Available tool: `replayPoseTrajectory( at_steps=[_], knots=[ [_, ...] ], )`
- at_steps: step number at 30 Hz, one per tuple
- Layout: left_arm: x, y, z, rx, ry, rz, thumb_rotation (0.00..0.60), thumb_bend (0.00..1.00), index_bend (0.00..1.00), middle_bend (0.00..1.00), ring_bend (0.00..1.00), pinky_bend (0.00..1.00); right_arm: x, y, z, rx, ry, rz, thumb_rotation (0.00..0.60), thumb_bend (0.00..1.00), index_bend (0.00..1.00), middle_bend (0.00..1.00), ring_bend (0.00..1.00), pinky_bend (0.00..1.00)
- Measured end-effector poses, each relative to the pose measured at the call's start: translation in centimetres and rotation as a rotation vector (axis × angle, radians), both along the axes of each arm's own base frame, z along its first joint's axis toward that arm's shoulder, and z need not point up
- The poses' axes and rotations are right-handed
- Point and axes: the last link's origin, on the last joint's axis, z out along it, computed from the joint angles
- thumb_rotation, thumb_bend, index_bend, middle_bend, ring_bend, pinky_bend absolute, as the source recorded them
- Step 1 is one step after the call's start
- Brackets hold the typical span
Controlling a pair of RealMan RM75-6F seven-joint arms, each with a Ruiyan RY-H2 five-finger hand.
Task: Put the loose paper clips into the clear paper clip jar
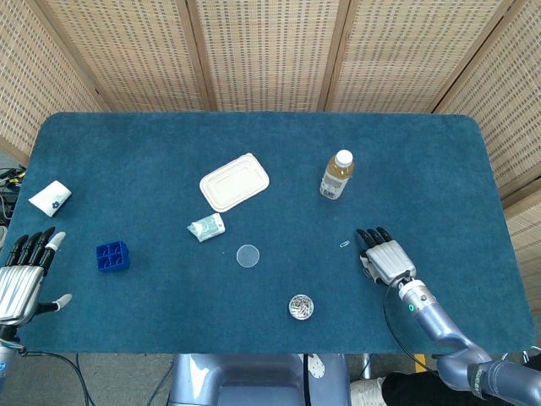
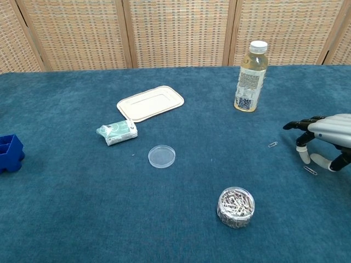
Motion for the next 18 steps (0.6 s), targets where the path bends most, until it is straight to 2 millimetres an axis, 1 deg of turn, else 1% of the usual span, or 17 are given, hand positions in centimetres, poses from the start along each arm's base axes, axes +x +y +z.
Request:
replayPoseTrajectory(
  at_steps=[8, 18],
  knots=[
    [0.0, 0.0, -0.1, -0.001, 0.002, 0.002, 0.600, 0.00, 0.00, 0.00, 0.00, 0.00, 0.6, 0.1, -0.7, 0.018, 0.001, 0.012, 0.600, 0.60, 0.51, 0.01, 0.00, 0.00],
    [0.0, 0.0, -0.1, -0.002, 0.003, 0.002, 0.600, 0.00, 0.00, 0.00, 0.00, 0.00, 1.3, 1.5, -1.4, 0.075, 0.015, 0.055, 0.600, 0.60, 0.52, 0.01, 0.00, 0.00]
  ],
)
